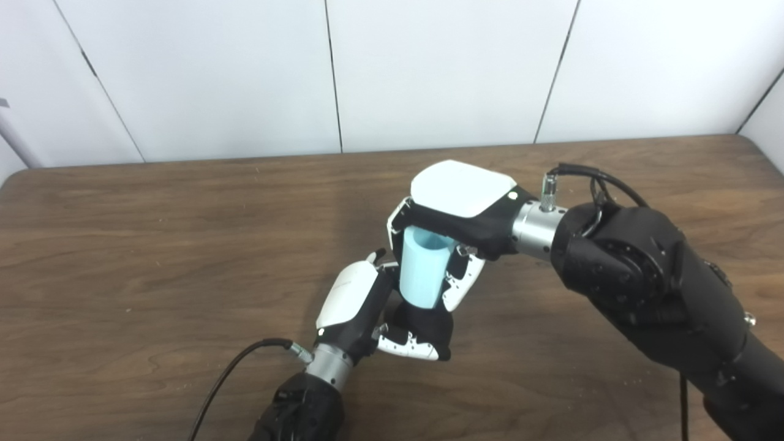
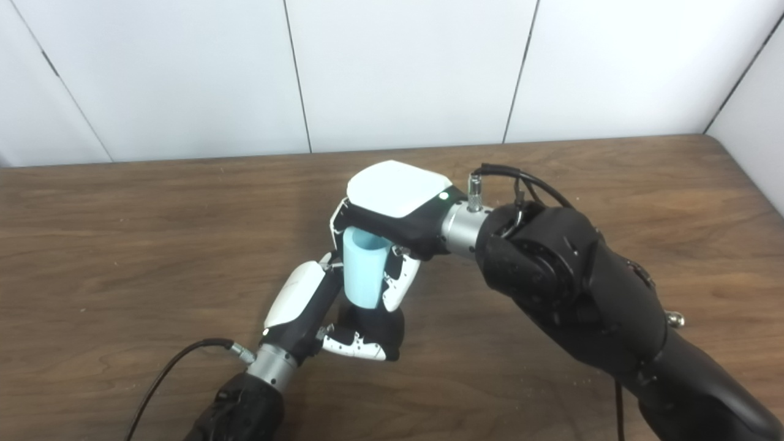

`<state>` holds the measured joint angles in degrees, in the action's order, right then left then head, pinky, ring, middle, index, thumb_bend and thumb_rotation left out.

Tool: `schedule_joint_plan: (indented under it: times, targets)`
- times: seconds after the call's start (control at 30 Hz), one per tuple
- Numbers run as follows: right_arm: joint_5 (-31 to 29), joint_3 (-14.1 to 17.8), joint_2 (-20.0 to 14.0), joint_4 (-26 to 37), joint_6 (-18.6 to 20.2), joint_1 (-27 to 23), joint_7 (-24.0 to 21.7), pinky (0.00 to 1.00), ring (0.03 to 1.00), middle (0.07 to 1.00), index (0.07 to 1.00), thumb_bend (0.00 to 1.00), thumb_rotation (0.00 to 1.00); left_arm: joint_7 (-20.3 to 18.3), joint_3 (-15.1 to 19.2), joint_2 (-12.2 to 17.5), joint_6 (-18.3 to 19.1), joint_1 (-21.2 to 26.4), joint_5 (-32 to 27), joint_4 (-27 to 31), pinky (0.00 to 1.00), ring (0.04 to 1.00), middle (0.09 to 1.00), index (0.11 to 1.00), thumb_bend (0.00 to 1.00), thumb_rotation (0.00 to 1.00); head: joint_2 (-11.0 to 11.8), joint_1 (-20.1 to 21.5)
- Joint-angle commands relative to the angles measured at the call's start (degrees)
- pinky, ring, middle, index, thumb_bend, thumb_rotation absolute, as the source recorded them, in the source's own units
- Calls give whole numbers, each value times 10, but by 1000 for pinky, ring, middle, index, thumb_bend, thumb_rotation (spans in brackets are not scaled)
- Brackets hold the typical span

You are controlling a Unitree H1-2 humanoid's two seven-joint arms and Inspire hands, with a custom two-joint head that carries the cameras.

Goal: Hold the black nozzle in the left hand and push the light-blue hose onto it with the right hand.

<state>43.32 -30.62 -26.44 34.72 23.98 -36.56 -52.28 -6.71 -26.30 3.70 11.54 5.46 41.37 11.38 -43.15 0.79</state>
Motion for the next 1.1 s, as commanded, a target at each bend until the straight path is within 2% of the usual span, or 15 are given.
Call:
schedule_joint_plan:
  times: [0.0, 0.03, 0.1, 0.13, 0.17, 0.23, 0.3, 0.4, 0.5, 0.63, 0.73, 0.9, 0.93, 1.0, 1.07]
  targets:
    - [8, -23, -9, -10, -17, 31, -33, 308, 398, 500, 527, 494, 0, -17, -8, 5, 6, -6, 6, -16, 1000, 519, 473, 478, 500, 0, -1, 2]
    - [15, -26, -9, -8, -15, 32, -38, 336, 457, 580, 511, 488, 0, -17, -8, 5, 6, -6, 5, -15, 1000, 520, 473, 478, 500, 0, 0, 2]
    - [29, -33, -10, -2, -13, 32, -50, 423, 598, 674, 499, 482, 0, -16, -8, 5, 5, -5, 5, -16, 1000, 520, 473, 478, 500, 0, -1, 3]
    - [37, -37, -10, 2, -11, 30, -59, 495, 631, 698, 597, 639, 0, -16, -8, 5, 5, -5, 5, -17, 1000, 520, 473, 478, 500, 0, -1, 4]
    - [43, -40, -9, 6, -10, 28, -66, 533, 646, 709, 646, 719, 0, -15, -8, 5, 5, -5, 5, -18, 1000, 520, 473, 478, 500, 0, -1, 4]
    - [50, -46, -7, 15, -3, 22, -87, 563, 660, 717, 686, 785, 0, -14, -9, 5, 4, -4, 6, -21, 1000, 519, 472, 479, 500, 0, -1, 6]
    - [53, -46, -5, 22, 2, 19, -102, 554, 651, 704, 702, 798, 0, -14, -9, 5, 4, -4, 7, -21, 1000, 519, 471, 481, 500, 0, -2, 5]
    - [41, -40, -4, 37, 9, 13, -122, 574, 698, 751, 742, 805, 0, -14, -11, 4, 6, -4, 8, -20, 1000, 508, 474, 482, 501, 0, -2, 5]
    - [40, -39, -3, 44, 5, 10, -134, 708, 797, 830, 791, 781, 0, -14, -11, 5, 7, -3, 8, -20, 1000, 511, 473, 482, 501, 0, -2, 5]
    - [56, -43, 0, 47, -2, 6, -151, 860, 912, 915, 845, 815, 19, -12, -10, 4, 6, -3, 7, -24, 1000, 527, 467, 480, 499, 0, -3, 4]
    - [65, -42, 5, 46, -2, 4, -159, 913, 935, 939, 860, 852, 70, -12, -11, 3, 8, -3, 8, -24, 1000, 536, 470, 474, 498, 0, -3, 4]
    - [69, -29, 8, 43, -3, 2, -163, 935, 940, 942, 864, 894, 125, -15, -11, 3, 11, -2, 9, -22, 1000, 473, 498, 482, 502, 0, -3, 4]
    - [67, -25, 4, 40, -6, 1, -161, 931, 940, 942, 864, 898, 131, -15, -11, 2, 12, -2, 9, -23, 1000, 506, 487, 476, 500, 0, -3, 4]
    - [62, -14, -4, 33, -18, -2, -150, 916, 944, 941, 864, 831, 86, -15, -10, 1, 12, -2, 8, -23, 1000, 531, 477, 472, 498, 0, -4, 4]
    - [57, -2, -10, 24, -35, -2, -134, 911, 951, 941, 863, 882, 168, -15, -10, 1, 12, -3, 7, -22, 1000, 533, 476, 471, 499, 0, -4, 4]
